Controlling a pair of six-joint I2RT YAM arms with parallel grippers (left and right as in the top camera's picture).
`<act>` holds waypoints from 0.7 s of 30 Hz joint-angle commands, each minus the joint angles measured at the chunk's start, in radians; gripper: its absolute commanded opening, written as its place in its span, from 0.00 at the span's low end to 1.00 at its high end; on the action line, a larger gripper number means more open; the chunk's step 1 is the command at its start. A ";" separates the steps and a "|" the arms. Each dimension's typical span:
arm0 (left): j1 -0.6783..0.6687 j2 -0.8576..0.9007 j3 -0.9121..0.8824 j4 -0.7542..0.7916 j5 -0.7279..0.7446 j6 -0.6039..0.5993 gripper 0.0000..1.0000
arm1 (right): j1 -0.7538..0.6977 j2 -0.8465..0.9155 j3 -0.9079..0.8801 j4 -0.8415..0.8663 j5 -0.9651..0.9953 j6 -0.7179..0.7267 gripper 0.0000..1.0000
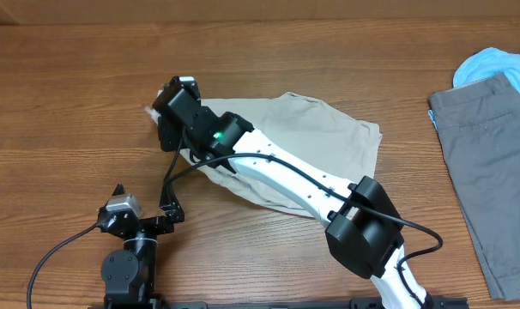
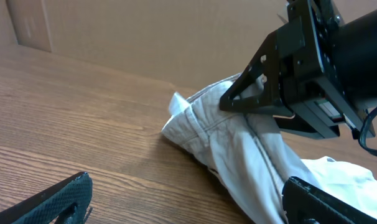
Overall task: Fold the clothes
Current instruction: 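Grasp the beige shorts waistband and drag them left onto the table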
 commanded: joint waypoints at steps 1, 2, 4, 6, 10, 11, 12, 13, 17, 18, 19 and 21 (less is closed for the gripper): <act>-0.006 -0.009 -0.003 0.003 -0.010 -0.006 1.00 | -0.015 -0.016 0.030 0.005 -0.019 -0.046 0.31; -0.006 -0.009 -0.003 0.003 -0.010 -0.006 1.00 | -0.015 -0.018 0.038 -0.009 -0.011 -0.076 0.35; -0.006 -0.009 -0.003 0.003 -0.010 -0.006 1.00 | -0.026 -0.026 0.093 -0.103 0.065 -0.082 0.36; -0.006 -0.009 -0.003 0.003 -0.010 -0.006 1.00 | -0.043 -0.040 0.164 -0.192 0.116 -0.082 0.38; -0.006 -0.009 -0.003 0.003 -0.010 -0.006 1.00 | -0.103 -0.078 0.338 -0.405 0.222 -0.082 0.59; -0.006 -0.009 -0.003 0.003 -0.010 -0.006 1.00 | -0.126 -0.090 0.385 -0.475 0.232 -0.082 0.62; -0.006 -0.009 -0.003 0.003 -0.010 -0.006 1.00 | -0.152 -0.100 0.426 -0.544 0.233 -0.082 0.67; -0.006 -0.009 -0.003 0.003 -0.010 -0.006 1.00 | -0.178 -0.109 0.456 -0.603 0.232 -0.082 0.68; -0.006 -0.009 -0.003 0.003 -0.010 -0.006 1.00 | -0.332 -0.146 0.500 -0.878 0.244 -0.083 1.00; -0.006 -0.009 -0.003 0.003 -0.010 -0.006 1.00 | -0.365 -0.146 0.500 -0.918 0.254 -0.083 1.00; -0.006 -0.009 -0.003 0.003 -0.010 -0.006 1.00 | -0.409 -0.145 0.498 -0.974 0.270 -0.082 1.00; -0.006 -0.009 -0.003 0.003 -0.010 -0.006 1.00 | -0.494 -0.135 0.474 -1.051 0.265 -0.081 1.00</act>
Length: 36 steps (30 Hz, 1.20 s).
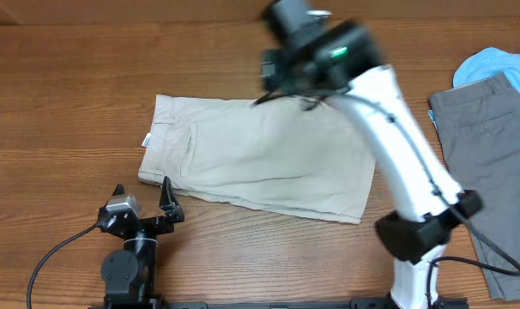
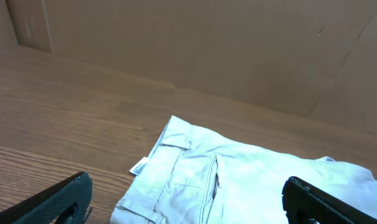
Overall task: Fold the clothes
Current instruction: 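Grasp the beige shorts waistband and drag them left onto the table, then release the shorts and move the right gripper to their right leg end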
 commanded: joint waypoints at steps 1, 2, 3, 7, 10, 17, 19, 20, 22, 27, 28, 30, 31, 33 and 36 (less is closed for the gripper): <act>-0.006 -0.009 -0.003 0.003 -0.009 -0.006 1.00 | -0.150 0.008 -0.027 -0.090 0.023 -0.001 1.00; -0.006 -0.009 -0.003 0.003 -0.009 -0.006 1.00 | -0.188 0.014 -0.056 -0.090 -0.009 -0.002 1.00; -0.006 -0.009 -0.003 0.003 -0.009 -0.006 1.00 | -0.221 0.016 -0.088 -0.089 -0.051 -0.001 0.99; -0.006 -0.009 -0.003 0.003 -0.009 -0.006 1.00 | -0.327 0.023 -0.272 -0.058 -0.218 -0.002 0.62; -0.006 -0.009 -0.003 0.003 -0.009 -0.006 1.00 | -0.360 0.023 -0.415 0.006 -0.279 -0.001 0.60; -0.006 -0.009 -0.003 0.003 -0.009 -0.006 1.00 | -0.328 0.023 -0.634 0.129 -0.294 0.037 0.35; -0.006 -0.009 -0.003 0.003 -0.009 -0.006 1.00 | -0.316 0.023 -0.703 0.174 -0.294 0.038 0.16; -0.006 -0.009 -0.003 0.003 -0.009 -0.006 1.00 | -0.313 0.023 -0.737 0.197 -0.294 0.056 0.04; -0.006 -0.009 -0.003 0.003 -0.009 -0.006 1.00 | -0.307 0.023 -0.811 0.238 -0.294 0.106 0.04; -0.006 -0.009 -0.003 0.003 -0.009 -0.006 1.00 | -0.283 0.021 -0.923 0.315 -0.295 0.206 0.04; -0.006 -0.009 -0.003 0.003 -0.009 -0.006 1.00 | -0.273 0.018 -0.935 0.329 -0.295 0.229 0.04; -0.006 -0.009 -0.003 0.003 -0.009 -0.006 1.00 | -0.244 -0.001 -0.940 0.355 -0.285 0.283 0.04; -0.006 -0.009 -0.003 0.003 -0.009 -0.006 1.00 | -0.232 -0.016 -0.940 0.370 -0.282 0.301 0.04; -0.006 -0.009 -0.003 0.003 -0.009 -0.006 1.00 | -0.200 -0.073 -0.940 0.410 -0.278 0.307 0.04; -0.006 -0.009 -0.003 0.003 -0.009 -0.006 1.00 | -0.160 -0.183 -0.940 0.418 -0.217 0.328 0.04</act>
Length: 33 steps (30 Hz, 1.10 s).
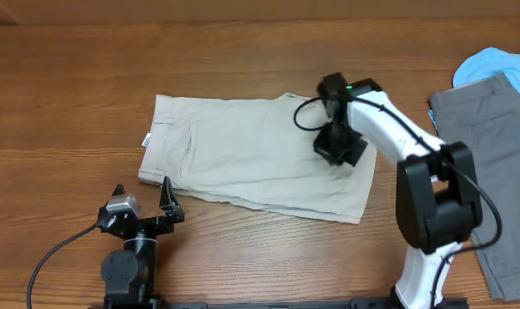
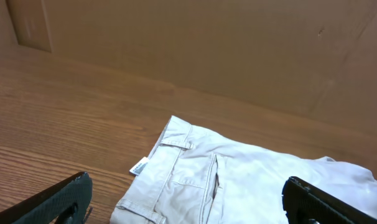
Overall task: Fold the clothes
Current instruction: 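Release the shorts and move the right gripper to their right leg end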
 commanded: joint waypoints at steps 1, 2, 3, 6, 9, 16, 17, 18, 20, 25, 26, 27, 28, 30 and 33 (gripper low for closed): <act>-0.006 -0.009 -0.003 0.003 -0.010 -0.006 1.00 | 0.061 -0.237 0.003 -0.041 0.133 0.117 0.04; -0.006 -0.009 -0.003 0.003 -0.010 -0.006 1.00 | 0.074 -0.280 0.003 -0.078 0.187 0.174 0.04; -0.006 -0.009 -0.003 0.003 -0.010 -0.006 1.00 | 0.090 -0.319 0.003 -0.115 0.241 0.227 0.04; -0.006 -0.009 -0.003 0.003 -0.010 -0.006 1.00 | 0.146 -0.415 0.003 -0.162 0.310 0.256 0.11; -0.006 -0.009 -0.003 0.003 -0.010 -0.006 1.00 | 0.198 -0.450 0.003 -0.201 0.313 0.258 0.16; -0.006 -0.009 -0.003 0.003 -0.010 -0.006 1.00 | 0.350 -0.454 -0.064 -0.283 0.397 0.467 0.17; -0.006 -0.009 -0.003 0.003 -0.010 -0.006 1.00 | 0.377 -0.454 -0.088 -0.272 0.403 0.492 0.18; -0.006 -0.009 -0.003 0.003 -0.010 -0.006 1.00 | 0.395 -0.454 -0.105 -0.261 0.403 0.508 0.20; -0.006 -0.009 -0.003 0.003 -0.010 -0.006 1.00 | 0.425 -0.454 -0.141 -0.225 0.402 0.541 0.35; -0.006 -0.009 -0.003 0.003 -0.010 -0.006 1.00 | 0.414 -0.454 -0.175 -0.068 0.399 0.486 0.95; -0.006 -0.009 -0.003 0.003 -0.010 -0.006 1.00 | 0.397 -0.454 -0.175 -0.039 0.391 0.462 1.00; -0.006 -0.009 -0.003 0.003 -0.010 -0.006 1.00 | 0.380 -0.454 -0.175 -0.016 0.380 0.439 1.00; -0.006 -0.009 -0.003 0.003 -0.010 -0.006 1.00 | 0.358 -0.454 -0.175 0.009 0.367 0.409 1.00; -0.006 -0.009 -0.003 0.003 -0.010 -0.006 1.00 | 0.310 -0.454 -0.175 0.048 0.328 0.344 1.00; -0.006 -0.009 -0.003 0.003 -0.010 -0.006 1.00 | 0.219 -0.453 -0.175 0.125 0.237 0.199 1.00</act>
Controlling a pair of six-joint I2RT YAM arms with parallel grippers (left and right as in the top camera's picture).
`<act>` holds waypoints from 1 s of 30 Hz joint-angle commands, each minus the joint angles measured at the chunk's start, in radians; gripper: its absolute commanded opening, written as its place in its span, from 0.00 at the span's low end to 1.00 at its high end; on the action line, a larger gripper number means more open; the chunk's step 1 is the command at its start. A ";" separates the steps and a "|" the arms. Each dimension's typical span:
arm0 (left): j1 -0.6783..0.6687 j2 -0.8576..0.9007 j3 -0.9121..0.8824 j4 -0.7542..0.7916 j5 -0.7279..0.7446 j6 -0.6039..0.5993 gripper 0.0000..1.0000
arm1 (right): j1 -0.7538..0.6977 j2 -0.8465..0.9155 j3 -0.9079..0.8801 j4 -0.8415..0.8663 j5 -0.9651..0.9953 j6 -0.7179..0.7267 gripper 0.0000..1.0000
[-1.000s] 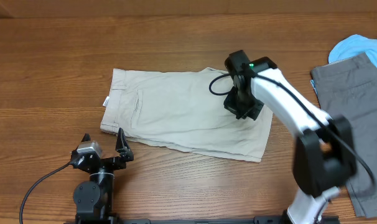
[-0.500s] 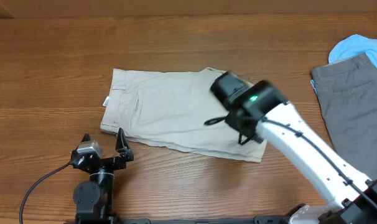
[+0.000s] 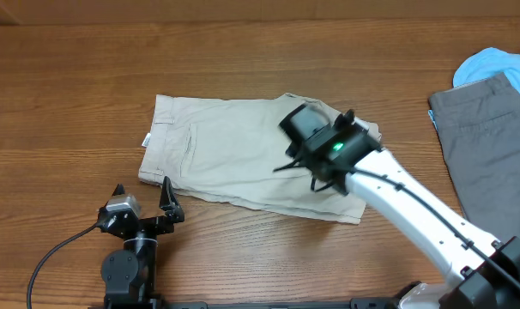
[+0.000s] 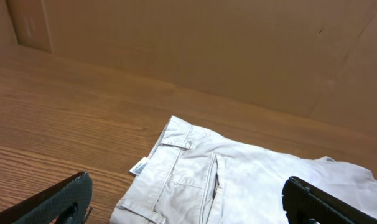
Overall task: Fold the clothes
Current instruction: 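Release the shorts and move the right gripper to their right leg end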
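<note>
Beige shorts (image 3: 234, 159) lie spread flat on the wooden table, waistband to the left and leg ends to the right. My right gripper (image 3: 316, 142) is low over the shorts' right half; its fingers are hidden under the wrist. My left gripper (image 3: 142, 193) rests near the front edge, just short of the waistband, open and holding nothing. In the left wrist view the shorts (image 4: 238, 180) show the waistband, a pocket seam and a white tag between the wide-apart fingers (image 4: 58, 199).
Grey shorts (image 3: 487, 154) lie at the right edge with a light blue garment (image 3: 500, 64) behind them. Bare wood table (image 3: 71, 94) surrounds the beige shorts. A cardboard wall (image 4: 207, 43) backs the table.
My right arm now reaches in lower from the front right, and its gripper sits slightly further left over the shorts' right half. The shorts and the left arm are unchanged.
At first my right gripper was at the left end of the bunched shorts, by the waistband. Then the shorts lay spread flat and the right arm was at the far side. After that the right gripper was down over the leg end, where it remains.
</note>
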 commanded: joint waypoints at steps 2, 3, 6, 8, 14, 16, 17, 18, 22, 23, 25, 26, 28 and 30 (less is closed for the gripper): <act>-0.006 -0.009 -0.003 0.003 -0.010 -0.006 1.00 | -0.135 0.002 -0.003 0.090 -0.177 -0.293 1.00; -0.006 -0.009 -0.003 0.003 -0.010 -0.006 1.00 | -0.166 0.003 -0.003 0.101 -0.222 -0.352 1.00; -0.006 -0.009 -0.003 0.003 -0.010 -0.006 1.00 | -0.228 0.005 -0.018 0.099 -0.245 -0.435 1.00; -0.006 -0.009 -0.003 0.003 -0.010 -0.006 1.00 | -0.254 0.005 -0.043 0.105 -0.245 -0.444 1.00; -0.007 -0.009 -0.003 0.002 0.019 -0.026 1.00 | -0.280 0.005 -0.132 0.161 -0.234 -0.443 1.00; -0.006 -0.009 -0.003 0.030 0.058 -0.060 1.00 | -0.280 0.005 -0.144 0.181 -0.212 -0.443 1.00; -0.006 -0.009 -0.001 0.057 0.121 -0.097 1.00 | -0.280 0.005 -0.146 0.188 -0.207 -0.443 1.00; -0.006 -0.009 0.003 0.086 0.206 -0.122 1.00 | -0.280 0.005 -0.146 0.195 -0.207 -0.443 1.00; -0.006 -0.009 0.030 0.242 0.531 -0.138 1.00 | -0.280 0.005 -0.146 0.217 -0.208 -0.439 1.00; -0.006 -0.008 0.051 0.238 0.534 -0.149 1.00 | -0.279 0.005 -0.146 0.224 -0.208 -0.439 1.00; -0.006 0.000 0.110 0.206 0.533 -0.151 1.00 | -0.279 0.005 -0.146 0.236 -0.208 -0.439 1.00; -0.006 0.015 0.153 0.181 0.533 -0.147 1.00 | -0.279 0.005 -0.146 0.239 -0.209 -0.439 1.00; -0.006 0.071 0.248 0.133 0.534 -0.125 1.00 | -0.279 0.006 -0.146 0.242 -0.208 -0.439 1.00; -0.006 0.208 0.396 0.039 0.541 -0.054 1.00 | -0.279 0.006 -0.146 0.247 -0.209 -0.439 1.00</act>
